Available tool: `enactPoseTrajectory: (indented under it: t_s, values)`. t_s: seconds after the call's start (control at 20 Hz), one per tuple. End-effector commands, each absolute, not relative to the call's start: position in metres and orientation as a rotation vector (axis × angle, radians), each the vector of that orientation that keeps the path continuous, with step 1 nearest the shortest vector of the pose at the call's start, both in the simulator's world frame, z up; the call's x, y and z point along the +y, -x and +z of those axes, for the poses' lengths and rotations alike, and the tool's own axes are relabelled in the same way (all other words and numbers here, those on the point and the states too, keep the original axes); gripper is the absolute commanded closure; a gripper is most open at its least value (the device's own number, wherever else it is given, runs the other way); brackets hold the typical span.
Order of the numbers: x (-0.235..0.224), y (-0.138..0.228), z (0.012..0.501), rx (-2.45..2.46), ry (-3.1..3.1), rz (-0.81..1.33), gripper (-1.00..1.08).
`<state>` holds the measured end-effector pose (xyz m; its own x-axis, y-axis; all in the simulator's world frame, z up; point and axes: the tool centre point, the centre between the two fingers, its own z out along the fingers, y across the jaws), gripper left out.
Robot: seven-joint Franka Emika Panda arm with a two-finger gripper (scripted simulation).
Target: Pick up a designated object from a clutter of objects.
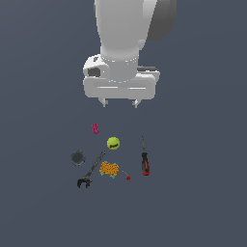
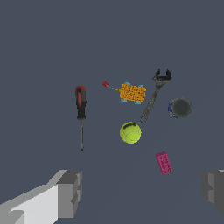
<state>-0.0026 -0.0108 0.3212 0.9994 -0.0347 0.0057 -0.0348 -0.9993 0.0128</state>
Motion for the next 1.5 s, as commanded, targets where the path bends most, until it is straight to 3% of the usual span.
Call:
enactPoseTrajectory:
  t_s: [0.0,0.8,1.45]
  values:
    - [-0.011,0.003,0.321,-0.054,-3.128,0.009,-0.92]
    - [-0.028,0.001,0.322,-0.066,-3.129,0.009,-0.92]
    - [0.016,-0.029,0.232,-0.038,-3.120,0.007,-0.92]
